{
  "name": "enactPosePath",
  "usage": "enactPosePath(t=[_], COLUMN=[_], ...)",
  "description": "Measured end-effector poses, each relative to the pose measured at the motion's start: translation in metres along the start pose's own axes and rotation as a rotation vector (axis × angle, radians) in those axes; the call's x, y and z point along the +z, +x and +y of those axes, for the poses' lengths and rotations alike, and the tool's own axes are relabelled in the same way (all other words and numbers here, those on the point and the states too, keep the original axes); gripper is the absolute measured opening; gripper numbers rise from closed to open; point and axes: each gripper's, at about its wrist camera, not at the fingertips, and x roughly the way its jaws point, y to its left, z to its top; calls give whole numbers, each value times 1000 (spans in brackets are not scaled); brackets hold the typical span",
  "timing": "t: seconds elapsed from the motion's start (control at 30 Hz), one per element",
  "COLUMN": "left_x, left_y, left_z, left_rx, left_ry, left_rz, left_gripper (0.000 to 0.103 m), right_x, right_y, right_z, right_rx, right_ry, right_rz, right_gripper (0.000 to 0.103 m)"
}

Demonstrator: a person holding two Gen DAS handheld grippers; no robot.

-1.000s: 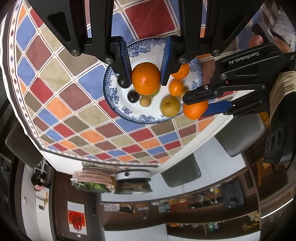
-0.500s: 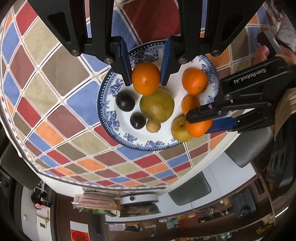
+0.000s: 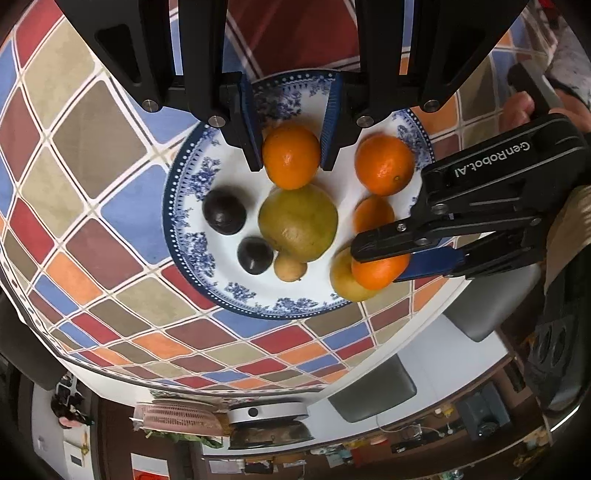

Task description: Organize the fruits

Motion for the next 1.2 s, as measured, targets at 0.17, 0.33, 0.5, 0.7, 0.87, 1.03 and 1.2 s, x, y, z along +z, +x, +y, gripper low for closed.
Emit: enactPosePath(t=[0.17,0.33,0.5,0.7,0.87,1.03,1.2], left_x=[0,-5,-13,-23,-34,-48,-62], left_y=[-13,-29,-51,-81,-111,-141,-164], left_z=[-2,-3,-6,-17,-29,-43,-57], left_rx=[36,78,83,84,117,145,159], left_ry=[4,-18,-50,-73,-85,-85,-74], left_rz=[-27,-39,-63,-92,-121,-164,-192], left_gripper=[56,56,56,56,66,77,88], right_x=[1,0,-1,-4,-13,-27,-45], right_y=[-8,-20,-39,-73,-102,-130,-159], right_z=[2,3,4,10,17,23,31], right_rx=[-5,-24,-49,-71,-81,-100,-115], right_ry=[1,-3,9,8,5,7,-5], right_rz=[-30,-56,-92,-148,-187,-230,-269], right_gripper=[43,43,43,44,46,54,61])
